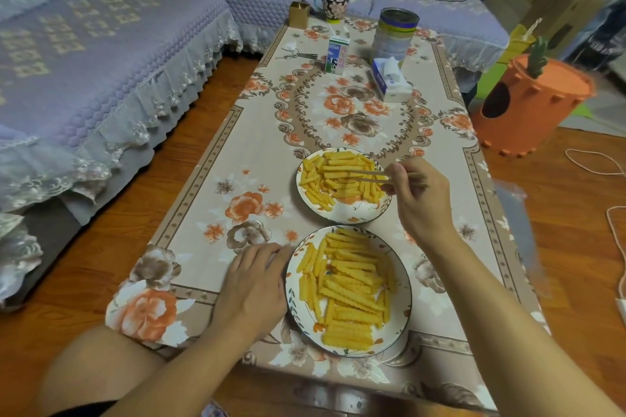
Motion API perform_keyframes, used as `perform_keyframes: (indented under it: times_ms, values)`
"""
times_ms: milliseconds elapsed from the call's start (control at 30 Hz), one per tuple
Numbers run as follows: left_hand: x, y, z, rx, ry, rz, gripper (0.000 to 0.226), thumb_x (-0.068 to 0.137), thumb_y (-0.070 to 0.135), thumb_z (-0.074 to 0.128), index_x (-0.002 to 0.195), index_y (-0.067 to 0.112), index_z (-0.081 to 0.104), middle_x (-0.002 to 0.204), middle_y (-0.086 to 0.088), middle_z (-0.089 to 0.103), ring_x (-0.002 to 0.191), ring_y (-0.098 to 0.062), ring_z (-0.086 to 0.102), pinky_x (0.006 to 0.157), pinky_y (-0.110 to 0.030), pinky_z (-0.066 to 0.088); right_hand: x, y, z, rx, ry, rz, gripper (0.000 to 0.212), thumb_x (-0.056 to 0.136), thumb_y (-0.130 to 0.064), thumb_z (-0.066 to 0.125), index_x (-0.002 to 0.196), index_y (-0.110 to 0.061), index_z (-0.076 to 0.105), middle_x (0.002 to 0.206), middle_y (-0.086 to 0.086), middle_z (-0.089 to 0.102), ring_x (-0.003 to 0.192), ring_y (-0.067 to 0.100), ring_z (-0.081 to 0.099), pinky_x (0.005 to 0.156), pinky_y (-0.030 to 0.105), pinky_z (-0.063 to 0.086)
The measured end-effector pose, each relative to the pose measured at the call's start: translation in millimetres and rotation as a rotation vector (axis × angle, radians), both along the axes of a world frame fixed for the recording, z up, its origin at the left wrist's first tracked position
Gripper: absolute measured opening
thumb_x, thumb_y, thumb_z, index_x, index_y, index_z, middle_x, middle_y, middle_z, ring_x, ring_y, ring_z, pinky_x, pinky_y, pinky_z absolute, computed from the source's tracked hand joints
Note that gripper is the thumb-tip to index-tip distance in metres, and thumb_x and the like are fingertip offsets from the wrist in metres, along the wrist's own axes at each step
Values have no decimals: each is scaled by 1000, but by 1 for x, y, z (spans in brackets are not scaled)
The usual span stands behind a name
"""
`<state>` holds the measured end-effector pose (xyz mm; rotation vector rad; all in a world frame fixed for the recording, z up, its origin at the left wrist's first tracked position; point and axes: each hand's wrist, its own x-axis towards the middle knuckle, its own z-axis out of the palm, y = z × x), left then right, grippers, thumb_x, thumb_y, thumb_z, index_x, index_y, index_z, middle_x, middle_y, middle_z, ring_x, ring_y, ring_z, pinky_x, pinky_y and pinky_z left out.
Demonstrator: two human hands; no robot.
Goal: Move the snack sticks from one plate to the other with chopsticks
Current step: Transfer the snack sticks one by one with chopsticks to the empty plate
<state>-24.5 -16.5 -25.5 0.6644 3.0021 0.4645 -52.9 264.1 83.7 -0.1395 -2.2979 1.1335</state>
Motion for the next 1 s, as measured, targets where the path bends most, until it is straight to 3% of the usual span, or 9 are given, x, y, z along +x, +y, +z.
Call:
perform_keyframes:
  times_ms: [100, 200, 300, 400, 567, 733, 867, 1000]
  values:
    - [1, 0, 0, 2, 8, 3, 52, 96, 38, 26, 144, 34, 46, 137, 9, 53, 129, -17, 44, 109, -39, 40, 12, -2, 16, -151, -3, -29, 25, 108, -25, 52, 92, -14, 68, 83, 14, 69, 64, 22, 71, 62, 44, 60]
    - [1, -1, 0, 4, 16, 6, 52, 96, 35, 28, 144, 32, 47, 135, 9, 53, 128, -17, 44, 108, -39, 40, 41, -1, 45, -313, -54, -82, 33, 108, -25, 49, 90, -5, 67, 73, 12, 69, 55, 22, 71, 52, 31, 59]
    - [0, -1, -3, -9, 17, 4, 49, 97, 33, 34, 145, 33, 46, 136, 9, 52, 128, -17, 43, 108, -39, 40, 79, -2, 66, -453, -169, -56, 42, 109, -26, 46, 81, 0, 65, 60, 22, 65, 51, 33, 68, 50, 38, 60]
    - [0, -1, -3, -15, 18, 8, 50, 97, 35, 30, 145, 33, 46, 136, 8, 52, 129, -18, 43, 108, -41, 40, 113, -10, 70, -453, -315, -15, 46, 108, -25, 46, 81, 6, 64, 61, 27, 64, 49, 36, 67, 48, 40, 58]
    - [1, 0, -3, -22, 18, 3, 53, 96, 37, 26, 146, 31, 45, 136, 6, 53, 128, -20, 44, 106, -42, 42, 141, -22, 57, -426, -351, -26, 41, 105, -27, 50, 82, 3, 67, 60, 21, 67, 52, 35, 69, 49, 38, 59]
    - [3, -1, -5, -9, 37, -5, 48, 98, 30, 38, 146, 29, 47, 134, 5, 54, 125, -20, 46, 104, -41, 43, 148, -19, 64, -324, -340, -45, 32, 102, -25, 56, 82, -5, 71, 64, 14, 71, 51, 26, 70, 50, 32, 59]
    - [3, -1, -7, -5, 42, -2, 48, 98, 32, 34, 144, 29, 48, 133, 6, 55, 124, -20, 46, 103, -41, 44, 143, -12, 81, -383, -216, -90, 34, 104, -20, 54, 81, -1, 69, 63, 21, 68, 48, 28, 68, 48, 33, 57]
    - [3, 0, -3, -4, 32, -12, 53, 98, 39, 25, 145, 29, 48, 137, 6, 54, 128, -20, 44, 107, -42, 41, 112, -2, 76, -390, -143, -137, 32, 107, -24, 51, 88, -6, 70, 74, 20, 70, 58, 28, 72, 56, 35, 63]
